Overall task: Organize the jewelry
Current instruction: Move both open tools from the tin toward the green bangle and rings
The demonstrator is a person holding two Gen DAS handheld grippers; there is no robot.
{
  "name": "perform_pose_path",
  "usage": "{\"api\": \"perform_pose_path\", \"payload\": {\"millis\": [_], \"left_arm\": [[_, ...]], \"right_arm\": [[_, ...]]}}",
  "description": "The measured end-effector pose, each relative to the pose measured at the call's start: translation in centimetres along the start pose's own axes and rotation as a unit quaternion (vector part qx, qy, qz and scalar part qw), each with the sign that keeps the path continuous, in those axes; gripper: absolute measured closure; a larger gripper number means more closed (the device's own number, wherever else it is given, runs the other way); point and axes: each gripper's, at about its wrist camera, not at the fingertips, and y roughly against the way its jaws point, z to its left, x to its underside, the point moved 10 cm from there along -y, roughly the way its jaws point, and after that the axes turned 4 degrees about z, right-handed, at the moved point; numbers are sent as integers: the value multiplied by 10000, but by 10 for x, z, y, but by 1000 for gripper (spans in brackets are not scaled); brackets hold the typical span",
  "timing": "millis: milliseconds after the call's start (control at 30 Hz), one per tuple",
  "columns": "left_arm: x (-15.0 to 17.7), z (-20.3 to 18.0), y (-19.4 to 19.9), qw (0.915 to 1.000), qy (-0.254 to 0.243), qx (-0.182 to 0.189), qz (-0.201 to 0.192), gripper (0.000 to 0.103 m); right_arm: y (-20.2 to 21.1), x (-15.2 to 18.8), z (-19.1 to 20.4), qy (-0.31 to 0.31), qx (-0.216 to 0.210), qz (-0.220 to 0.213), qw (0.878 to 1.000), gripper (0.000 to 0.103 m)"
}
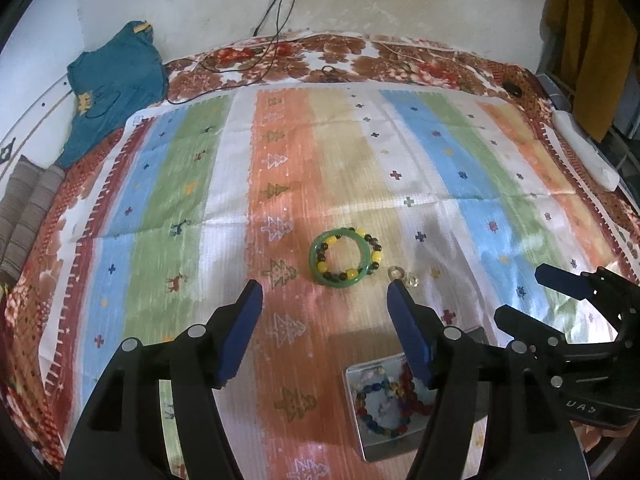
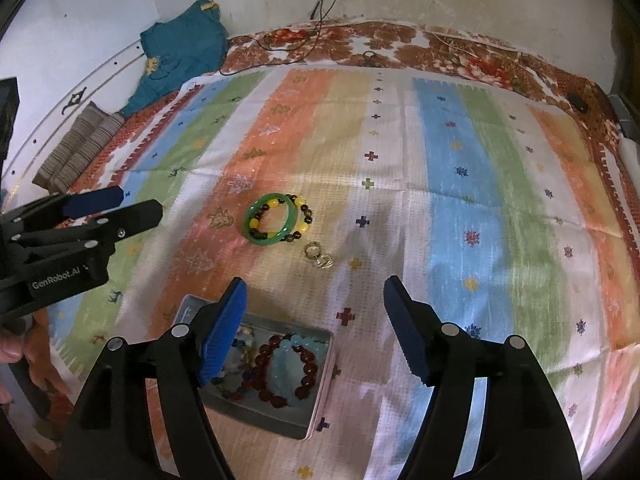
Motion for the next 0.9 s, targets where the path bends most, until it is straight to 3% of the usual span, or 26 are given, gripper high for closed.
{"api": "perform_pose_path", "payload": {"millis": [400,900], "left_arm": [[-6,17,-25,9995,158,-81,249,36],[-9,23,-57,9983,17,-292,506,36]], "right_arm": [[-24,-8,0,103,57,251,9996,32],[-46,-13,-4,163,70,507,9986,32]]}}
